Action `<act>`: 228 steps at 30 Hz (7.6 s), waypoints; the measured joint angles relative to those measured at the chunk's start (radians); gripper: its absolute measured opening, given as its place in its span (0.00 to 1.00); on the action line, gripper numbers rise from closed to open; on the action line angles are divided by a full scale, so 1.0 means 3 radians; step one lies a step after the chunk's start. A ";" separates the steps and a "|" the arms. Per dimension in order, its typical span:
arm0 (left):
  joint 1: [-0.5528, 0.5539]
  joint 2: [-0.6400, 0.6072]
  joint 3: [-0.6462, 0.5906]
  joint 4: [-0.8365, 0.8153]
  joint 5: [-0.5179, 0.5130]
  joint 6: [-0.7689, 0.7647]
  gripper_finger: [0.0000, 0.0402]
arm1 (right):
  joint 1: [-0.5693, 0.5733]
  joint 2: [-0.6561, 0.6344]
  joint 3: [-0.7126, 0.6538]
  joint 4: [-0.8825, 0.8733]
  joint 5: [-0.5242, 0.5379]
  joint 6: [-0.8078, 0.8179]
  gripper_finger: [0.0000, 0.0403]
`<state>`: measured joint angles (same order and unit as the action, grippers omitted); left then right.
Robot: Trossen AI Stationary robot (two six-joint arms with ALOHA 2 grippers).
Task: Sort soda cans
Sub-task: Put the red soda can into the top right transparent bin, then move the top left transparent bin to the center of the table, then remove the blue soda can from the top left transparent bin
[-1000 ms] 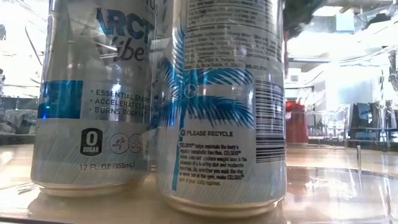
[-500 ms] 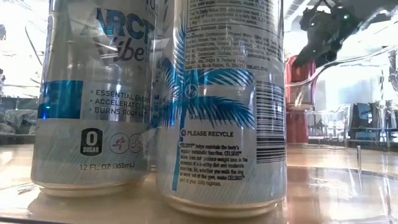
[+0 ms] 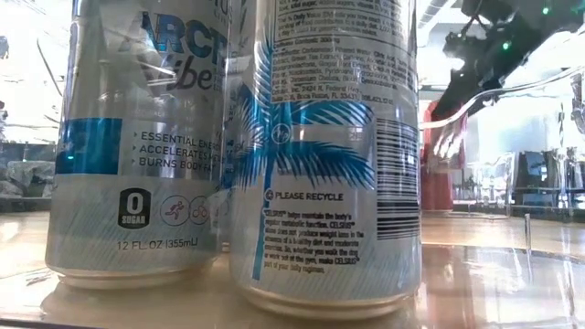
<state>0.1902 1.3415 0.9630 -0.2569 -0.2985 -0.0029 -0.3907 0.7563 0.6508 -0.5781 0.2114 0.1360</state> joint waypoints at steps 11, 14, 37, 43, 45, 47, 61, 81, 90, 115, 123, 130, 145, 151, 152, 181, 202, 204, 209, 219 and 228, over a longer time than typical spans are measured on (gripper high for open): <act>0.0000 0.0000 0.0000 0.0005 0.0000 0.0005 0.96 | -0.0017 0.0004 -0.0618 0.0658 -0.0014 0.0236 0.72; 0.0000 0.0000 0.0000 0.0005 0.0000 0.0005 0.96 | -0.0017 0.0020 -0.0643 0.0705 -0.0015 0.0245 0.76; -0.0053 -0.0037 -0.0003 -0.0282 -0.0251 -0.0069 0.96 | -0.0002 0.0156 -0.0564 0.0840 -0.0002 0.0168 0.93; -0.0062 -0.0210 -0.0003 -0.0932 -0.0507 -0.0136 0.96 | 0.0095 -0.0135 -0.0461 0.0768 -0.0006 0.0123 0.93; -0.0062 -0.0259 -0.0003 -0.1260 -0.0506 -0.0285 0.96 | 0.0140 -0.0242 -0.0430 0.0764 -0.0011 0.0073 0.93; -0.0065 -0.0299 -0.0004 -0.1610 -0.0509 -0.0480 0.95 | 0.0193 -0.0346 -0.0391 0.0769 -0.0012 0.0042 0.92; -0.0079 -0.0362 0.0161 -0.3299 -0.0453 -0.1244 0.77 | 0.0499 -0.0675 -0.0352 0.1737 -0.0013 -0.0396 0.87; 0.0079 -0.0378 -0.0169 -0.3257 -0.0356 -0.0976 0.66 | 0.0516 -0.0511 -0.0353 0.1681 -0.0014 -0.0394 0.85; 0.0162 -0.0376 -0.0281 -0.2915 -0.0208 -0.0727 0.54 | 0.0516 -0.0511 -0.0353 0.1681 -0.0014 -0.0394 0.85; 0.0363 -0.0380 -0.0280 -0.2616 -0.0067 -0.0528 0.02 | 0.0516 -0.0511 -0.0353 0.1681 -0.0014 -0.0395 0.85; 0.0362 -0.0379 -0.0280 -0.2425 0.0074 -0.0506 0.01 | 0.0516 -0.0511 -0.0353 0.1681 -0.0014 -0.0395 0.85; 0.0332 -0.0370 -0.0282 -0.2027 0.0410 -0.0505 0.00 | 0.0516 -0.0511 -0.0353 0.1681 -0.0014 -0.0428 0.85; -0.0049 0.0107 -0.0189 -0.1593 0.0382 -0.1162 0.00 | 0.0516 -0.0515 -0.0356 0.1643 -0.0016 -0.0456 0.85; -0.0206 0.0127 -0.0029 -0.1676 0.0351 -0.1352 0.00 | 0.0516 -0.0521 -0.0356 0.1615 -0.0091 -0.0456 0.85; -0.0232 0.0125 0.0003 -0.1630 0.0456 -0.1388 0.00 | 0.0516 -0.0521 -0.0356 0.1615 -0.0113 -0.0455 0.85; -0.0946 0.0122 0.0122 -0.1196 0.0399 -0.2400 0.00 | 0.0516 -0.0521 -0.0356 0.1605 -0.0196 -0.0454 0.85; -0.1307 0.0861 0.0515 -0.1225 0.0397 -0.2713 0.02 | 0.0518 -0.0520 -0.0356 0.1603 -0.0279 -0.0479 0.85; -0.1329 0.0923 0.0597 -0.1230 0.0402 -0.2725 0.02 | 0.0518 -0.0520 -0.0356 0.1602 -0.0281 -0.0481 0.85; -0.1380 0.0985 0.0696 -0.1250 0.0454 -0.2829 0.02 | 0.0518 -0.0520 -0.0356 0.1555 -0.0281 -0.0481 0.85; -0.1400 0.0981 0.0687 -0.1160 0.0362 -0.2942 0.09 | 0.0518 -0.0520 -0.0356 0.1519 -0.0283 -0.0484 0.85; -0.1397 0.0968 0.0678 -0.1047 0.0366 -0.2826 0.21 | 0.0518 -0.0479 -0.0356 0.1528 -0.0315 -0.0343 0.85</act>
<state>-0.2291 1.6319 1.1663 -0.5711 -0.1887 -0.8506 -0.2352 0.6126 0.5442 -0.1197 0.1171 0.0330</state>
